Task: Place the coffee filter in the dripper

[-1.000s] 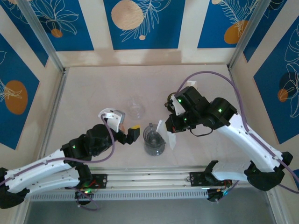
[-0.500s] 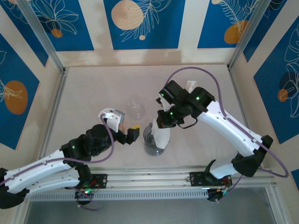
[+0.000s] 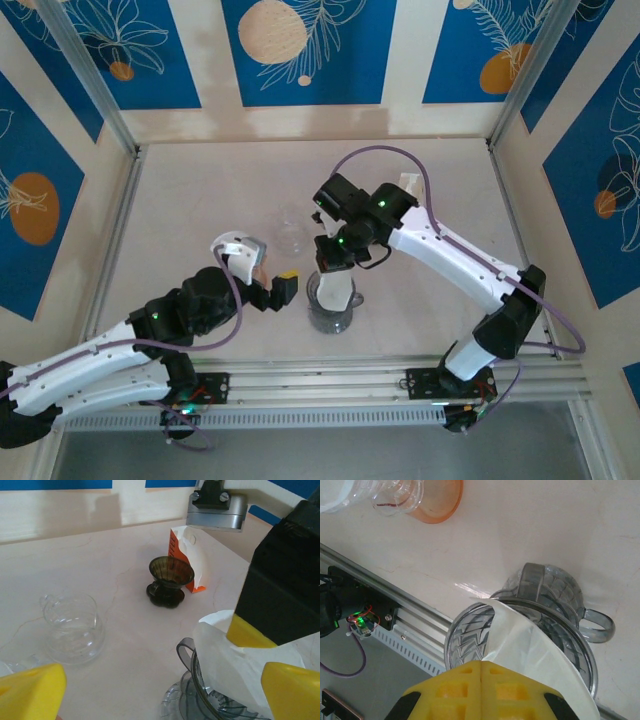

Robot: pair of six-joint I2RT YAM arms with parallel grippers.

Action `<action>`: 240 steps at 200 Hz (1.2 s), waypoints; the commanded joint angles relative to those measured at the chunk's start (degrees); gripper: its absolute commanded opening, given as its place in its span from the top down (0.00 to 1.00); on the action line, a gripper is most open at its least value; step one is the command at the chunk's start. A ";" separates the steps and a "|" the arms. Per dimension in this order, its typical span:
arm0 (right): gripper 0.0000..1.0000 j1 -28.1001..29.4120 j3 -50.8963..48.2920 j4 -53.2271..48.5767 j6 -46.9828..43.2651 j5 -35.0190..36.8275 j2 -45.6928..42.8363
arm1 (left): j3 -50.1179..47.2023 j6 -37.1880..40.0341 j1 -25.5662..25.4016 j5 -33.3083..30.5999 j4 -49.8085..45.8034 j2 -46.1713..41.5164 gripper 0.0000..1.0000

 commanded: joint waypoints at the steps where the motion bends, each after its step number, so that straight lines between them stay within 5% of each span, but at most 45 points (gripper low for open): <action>1: 1.00 0.34 -2.02 1.56 -0.16 -0.05 -0.12 | 1.54 0.21 0.14 1.09 -0.71 -0.26 0.00; 37: 0.96 0.60 -5.38 4.54 0.82 0.39 -1.45 | 1.70 -0.32 0.14 1.90 -0.98 0.09 0.00; 112: 0.52 1.48 -10.61 9.74 3.41 6.34 -13.55 | 4.54 -0.58 0.16 4.26 -2.76 2.77 0.00; 160: 0.41 1.34 -18.79 10.35 6.26 14.67 -21.05 | 13.20 -0.23 0.16 10.49 -9.93 13.08 0.17; 240: 0.41 1.32 -28.09 13.07 7.40 13.60 -22.88 | 18.22 -3.26 0.39 11.91 -17.11 24.32 0.15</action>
